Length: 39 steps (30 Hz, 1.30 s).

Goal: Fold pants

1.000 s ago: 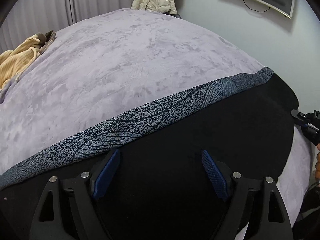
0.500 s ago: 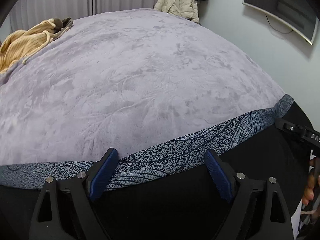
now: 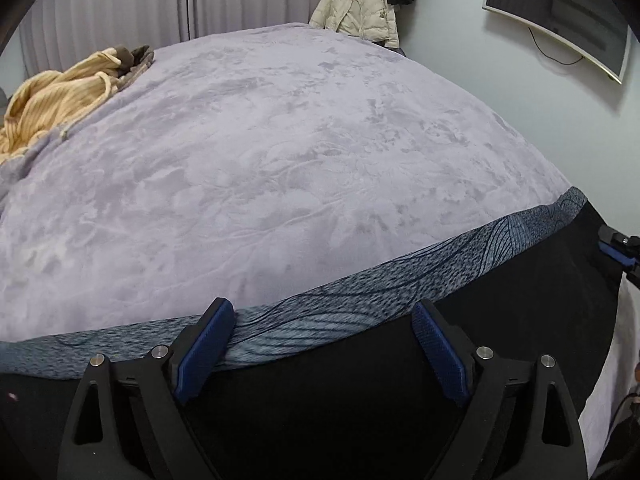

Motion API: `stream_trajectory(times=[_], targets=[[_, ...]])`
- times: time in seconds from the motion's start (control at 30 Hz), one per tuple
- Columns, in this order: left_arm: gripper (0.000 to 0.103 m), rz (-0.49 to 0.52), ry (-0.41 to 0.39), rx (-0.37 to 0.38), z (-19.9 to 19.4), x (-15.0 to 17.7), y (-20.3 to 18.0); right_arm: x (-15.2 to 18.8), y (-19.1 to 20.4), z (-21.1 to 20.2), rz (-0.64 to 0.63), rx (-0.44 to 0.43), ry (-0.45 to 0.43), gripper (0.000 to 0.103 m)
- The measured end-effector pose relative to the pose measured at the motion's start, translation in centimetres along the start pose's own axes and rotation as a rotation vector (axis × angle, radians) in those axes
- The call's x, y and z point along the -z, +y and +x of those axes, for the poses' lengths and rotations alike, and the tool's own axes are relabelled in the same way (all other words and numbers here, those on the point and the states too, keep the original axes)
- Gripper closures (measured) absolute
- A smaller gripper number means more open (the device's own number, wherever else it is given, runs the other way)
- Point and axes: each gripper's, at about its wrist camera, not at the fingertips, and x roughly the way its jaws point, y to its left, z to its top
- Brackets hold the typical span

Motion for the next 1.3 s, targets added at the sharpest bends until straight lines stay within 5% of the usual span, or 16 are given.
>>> stream_trajectory(times=[0.27,0.37,0.5,0.67,0.9,1.03,1.3], targets=[[0.012,-0.143,0.015,-0.151,-3.2,2.3,11.6,6.4,12.9,3.0,-0.245,-0.244,0.164,0.062],[0.011,-0.184,0.069,-0.277,-1.9,4.9,16.4,9.9,16.3,5.6,-0.329,-0.204,0.222,0.059],[0.011,-0.274,0.054,-0.265,-1.7,5.9,20.4,12.0,16.7,7.1,-0.387,-0.156,0.222,0.059],[0.011,-0.275,0.066,-0.319,-3.0,6.4,21.8,11.3,16.0,5.3,-0.309,-0.159,0.252,0.058],[0.011,-0.157,0.046,-0.286,-8.7,11.0,22.2,16.1,16.9,0.9,-0.164,-0.478,0.402,0.055],[0.011,-0.253,0.033,-0.187,-9.0,14.2,25.0,20.4,18.1,2.5,-0.035,-0.619,0.535,0.055],[0.007,-0.216,-0.036,-0.181,-8.9,15.1,24.5,23.3,20.1,5.1,0.051,-0.619,0.564,0.053]])
